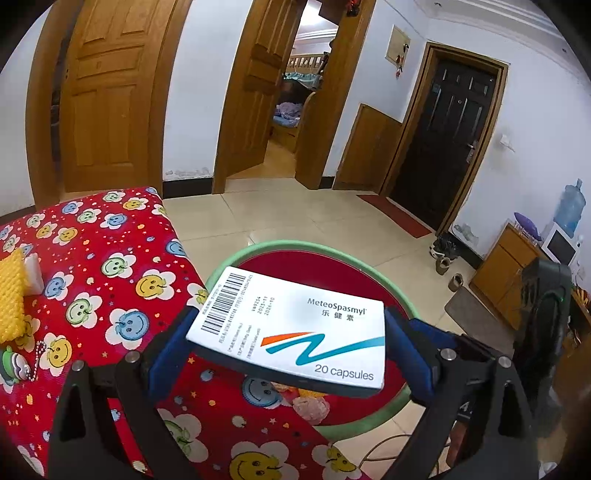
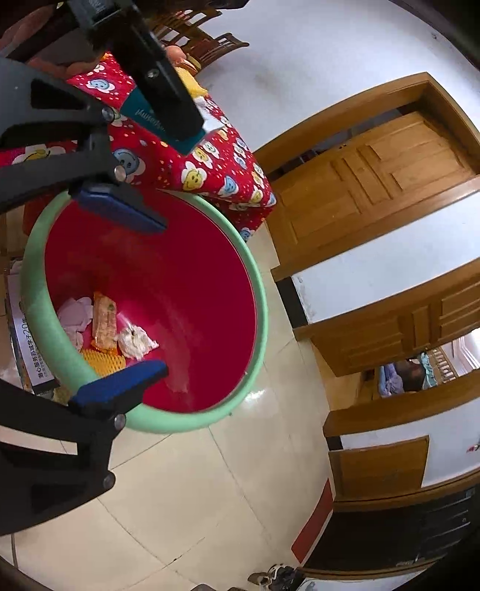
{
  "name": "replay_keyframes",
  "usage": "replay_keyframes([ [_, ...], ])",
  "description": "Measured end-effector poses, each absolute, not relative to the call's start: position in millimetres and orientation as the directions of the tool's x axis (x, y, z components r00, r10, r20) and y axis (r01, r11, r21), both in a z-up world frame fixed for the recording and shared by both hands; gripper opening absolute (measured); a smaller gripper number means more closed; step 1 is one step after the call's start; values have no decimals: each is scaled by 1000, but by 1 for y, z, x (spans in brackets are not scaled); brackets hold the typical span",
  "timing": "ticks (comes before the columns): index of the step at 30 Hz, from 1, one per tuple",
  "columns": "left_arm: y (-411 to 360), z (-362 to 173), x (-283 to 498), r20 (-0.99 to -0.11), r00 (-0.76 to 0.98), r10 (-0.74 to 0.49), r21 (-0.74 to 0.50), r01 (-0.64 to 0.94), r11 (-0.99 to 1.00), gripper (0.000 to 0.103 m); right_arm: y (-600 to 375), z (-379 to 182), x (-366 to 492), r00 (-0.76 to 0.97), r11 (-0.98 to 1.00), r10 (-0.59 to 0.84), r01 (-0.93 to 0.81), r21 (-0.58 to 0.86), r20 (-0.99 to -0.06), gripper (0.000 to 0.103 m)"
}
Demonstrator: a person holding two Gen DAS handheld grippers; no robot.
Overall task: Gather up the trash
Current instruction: 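Open the right tool to drop the snack bag while the left tool drops the medicine box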
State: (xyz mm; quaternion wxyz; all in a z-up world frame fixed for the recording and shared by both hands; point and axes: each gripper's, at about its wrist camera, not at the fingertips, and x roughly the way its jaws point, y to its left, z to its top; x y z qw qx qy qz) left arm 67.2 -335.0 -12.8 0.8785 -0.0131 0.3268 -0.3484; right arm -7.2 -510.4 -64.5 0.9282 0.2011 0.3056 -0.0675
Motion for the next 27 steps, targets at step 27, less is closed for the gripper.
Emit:
replay_keyframes([
  [27,-338,-23,75,-601,526,-602,-266,579,771,100,-512,-61,-10,807,902,-11,262,342,-591,85],
])
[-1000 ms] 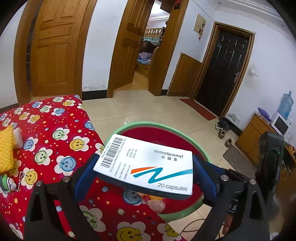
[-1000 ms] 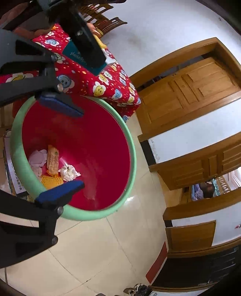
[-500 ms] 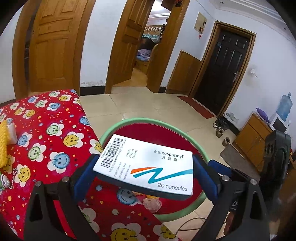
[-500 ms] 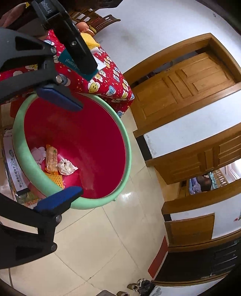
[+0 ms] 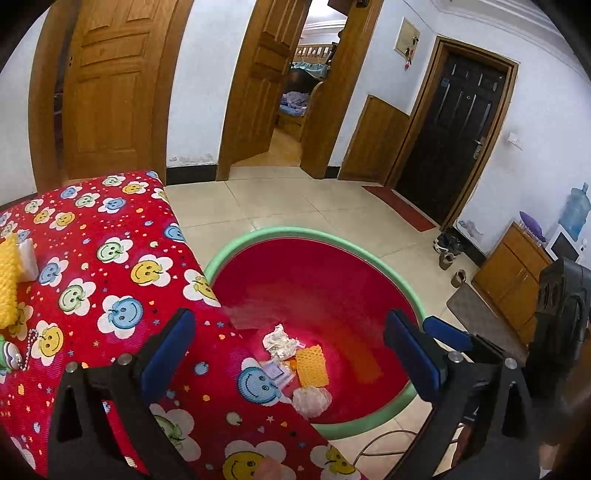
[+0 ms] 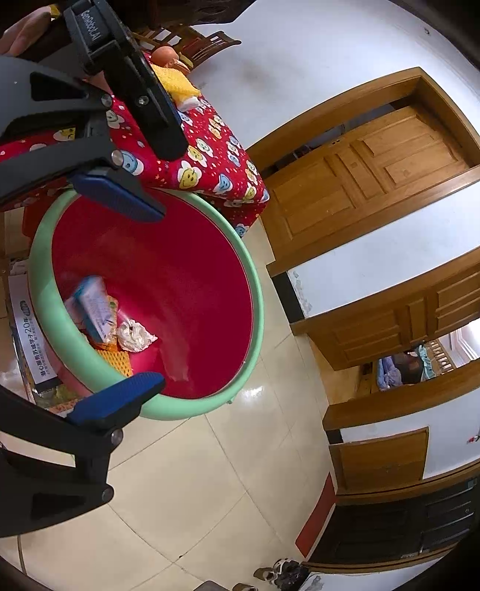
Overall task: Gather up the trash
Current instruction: 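Open the right tool to drop the snack bag while the left tool drops the medicine box, then move both tools back over the table toward the orange box and foam net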
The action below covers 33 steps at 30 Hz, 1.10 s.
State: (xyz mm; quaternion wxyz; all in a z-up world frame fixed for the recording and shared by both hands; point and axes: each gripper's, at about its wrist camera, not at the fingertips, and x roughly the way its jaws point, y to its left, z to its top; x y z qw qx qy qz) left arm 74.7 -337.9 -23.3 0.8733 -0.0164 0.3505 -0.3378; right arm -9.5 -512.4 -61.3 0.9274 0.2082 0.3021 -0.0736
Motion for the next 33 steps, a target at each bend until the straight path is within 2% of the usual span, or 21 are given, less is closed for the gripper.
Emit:
replay_keyframes([
  [16,-330,-17,65,-583,566,-583,-229,573,787,100,-511,-60,-10,808,902,-11,262,343,-589,85],
  [27,-329,-10,50,-548,568,-614,-209,618,758,99,-507,-51,-8,820,902,2,245,355,-573,85],
  [33,-304,-4,56,-538,570,-621,-268,583,767,98,-495,-35,2,841,896,38,210,391,-540,86],
])
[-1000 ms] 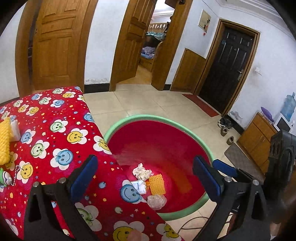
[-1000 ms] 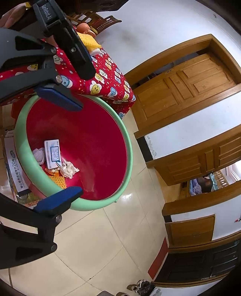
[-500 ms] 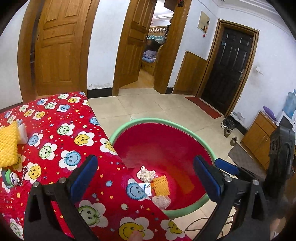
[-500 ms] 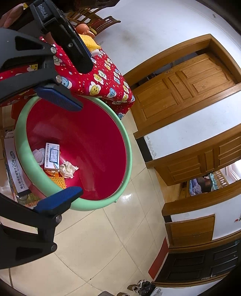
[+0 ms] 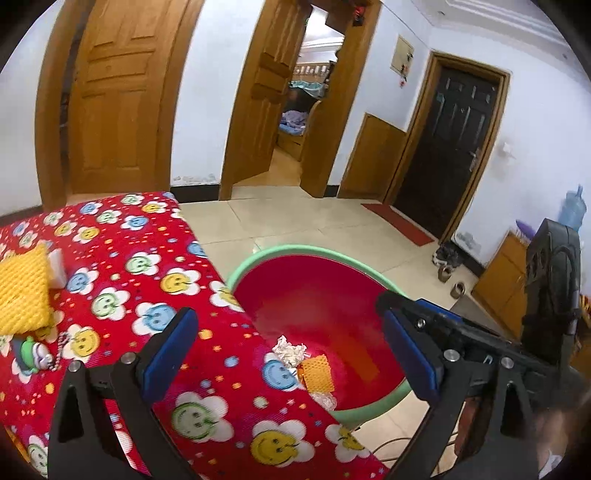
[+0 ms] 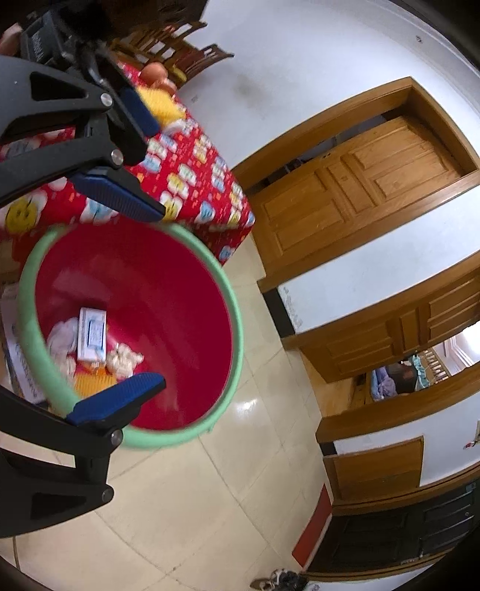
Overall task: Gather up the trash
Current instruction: 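Move both tools back over the table toward the orange box and foam net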
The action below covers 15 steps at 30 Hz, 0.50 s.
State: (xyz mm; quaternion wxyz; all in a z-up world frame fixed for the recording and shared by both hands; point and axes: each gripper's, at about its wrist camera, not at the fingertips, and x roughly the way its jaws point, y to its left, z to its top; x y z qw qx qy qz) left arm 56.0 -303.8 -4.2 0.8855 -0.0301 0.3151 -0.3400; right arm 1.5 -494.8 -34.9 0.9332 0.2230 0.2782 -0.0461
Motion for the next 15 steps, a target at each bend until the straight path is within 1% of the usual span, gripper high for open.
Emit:
replay_keyframes([
  [7,-271,6,57,-539,606,-585,-265,537,800,98,-464,-21,21,855,892,113,137,431,-507,86],
  [11,-251,11,60,-558,623,-548,-255,500,828,98,-449,-21,30,855,880,158,105,463,-495,86],
  [13,-241,13,59,-564,628,-535,-239,496,835,98,-440,-24,37,842,862,208,82,500,-497,86],
  [15,-231,15,59,-562,639,-526,-229,491,841,98,-429,-25,42,833,860,235,62,506,-501,86],
])
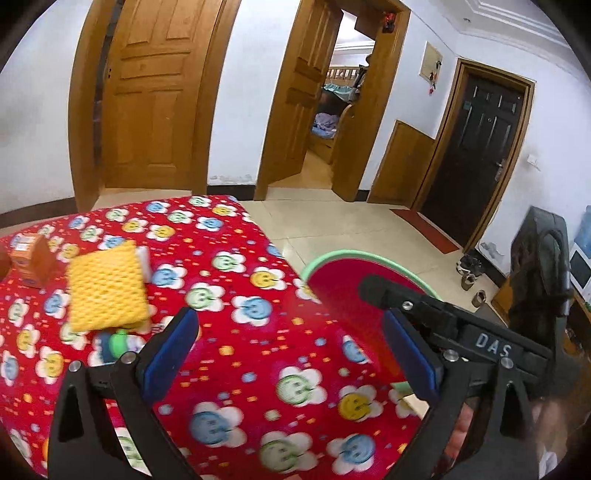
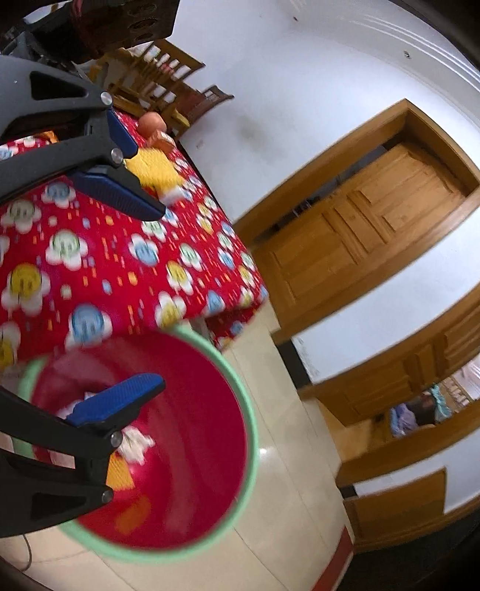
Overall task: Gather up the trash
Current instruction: 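Move both tools back over the table toward the orange box and foam net, then grasp the small orange box with the left tool while the right tool grasps the yellow foam net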
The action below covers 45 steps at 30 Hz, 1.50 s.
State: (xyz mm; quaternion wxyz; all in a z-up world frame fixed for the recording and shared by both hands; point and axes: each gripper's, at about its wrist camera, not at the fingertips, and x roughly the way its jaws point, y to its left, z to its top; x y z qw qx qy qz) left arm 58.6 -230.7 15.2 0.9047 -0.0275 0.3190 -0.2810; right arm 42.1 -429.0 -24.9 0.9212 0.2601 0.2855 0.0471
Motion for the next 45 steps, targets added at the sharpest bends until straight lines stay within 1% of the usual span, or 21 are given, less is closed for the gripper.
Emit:
replay_keyframes([
  [5,-205,14,70,-580,653,-486,-230,441,867,98,-399,-18,57,833,895,229,23,446,-503,86],
  [10,-176,20,77,-577,688,-441,-197,406,892,98,-373,-17,77,815,887,290,-32,460,-502,86],
  [13,-152,24,85,-572,717,-398,-165,375,912,98,-352,-11,87,810,895,311,-74,440,-497,86],
  [18,-101,25,115,-577,747,-330,-179,278,944,98,-322,-5,101,800,897,339,-117,426,-495,86],
  [22,-66,13,150,-589,776,-225,-148,171,974,98,-303,-5,119,779,890,358,-117,441,-515,86],
  [25,-50,-10,186,-641,758,-120,-93,78,993,98,-295,-7,130,775,876,368,-105,470,-513,86],
  [26,-45,-22,200,-674,733,-93,-85,48,995,98,-294,-11,132,771,867,380,-104,488,-511,86],
  [29,-31,-48,224,-726,685,-63,-90,-4,996,98,-292,-23,131,756,850,417,-128,511,-504,86],
  [30,-27,-56,232,-761,644,-78,-115,-15,993,97,-292,-25,129,759,852,415,-130,507,-501,87],
  [31,-22,-60,236,-773,626,-103,-151,-23,988,97,-294,-27,128,761,855,414,-135,501,-500,87],
  [35,-12,-60,234,-745,652,-140,-216,-37,976,96,-301,-31,132,768,849,416,-137,510,-487,87],
  [38,-9,-63,235,-745,649,-153,-237,-43,971,86,-303,-35,136,780,845,403,-116,521,-480,87],
  [40,-9,-62,234,-740,657,-143,-230,-48,972,68,-299,-37,136,780,849,397,-114,516,-483,87],
  [41,-9,-61,234,-740,658,-139,-225,-49,973,64,-296,-36,136,782,860,387,-115,498,-488,87],
  [42,-10,-61,233,-741,658,-137,-221,-46,974,57,-293,-36,136,785,870,377,-117,479,-492,87],
  [43,-11,-60,233,-740,657,-143,-221,-38,974,53,-290,-35,134,792,884,360,-121,452,-493,87],
  [45,-14,-59,233,-732,664,-154,-227,-25,974,52,-286,-32,132,800,894,352,-133,429,-486,87],
])
